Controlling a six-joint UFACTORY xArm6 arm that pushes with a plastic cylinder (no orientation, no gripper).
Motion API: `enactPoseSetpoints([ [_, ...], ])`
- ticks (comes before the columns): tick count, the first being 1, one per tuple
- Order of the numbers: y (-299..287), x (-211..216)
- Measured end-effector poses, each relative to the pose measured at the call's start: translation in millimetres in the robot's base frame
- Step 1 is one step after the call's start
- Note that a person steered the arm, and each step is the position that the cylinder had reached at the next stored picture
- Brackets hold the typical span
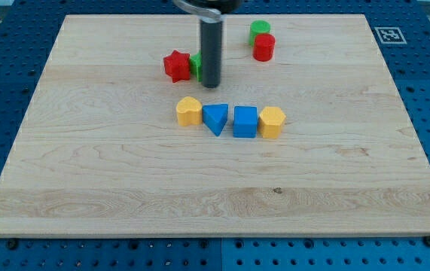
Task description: Push the red star along with green star a bit right
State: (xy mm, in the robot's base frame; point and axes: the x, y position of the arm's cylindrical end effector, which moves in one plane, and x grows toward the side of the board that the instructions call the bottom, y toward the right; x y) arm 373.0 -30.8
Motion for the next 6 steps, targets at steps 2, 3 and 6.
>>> enactPoseSetpoints([
  [2, -101, 8],
  [3, -123, -24],
  [6, -36, -47],
])
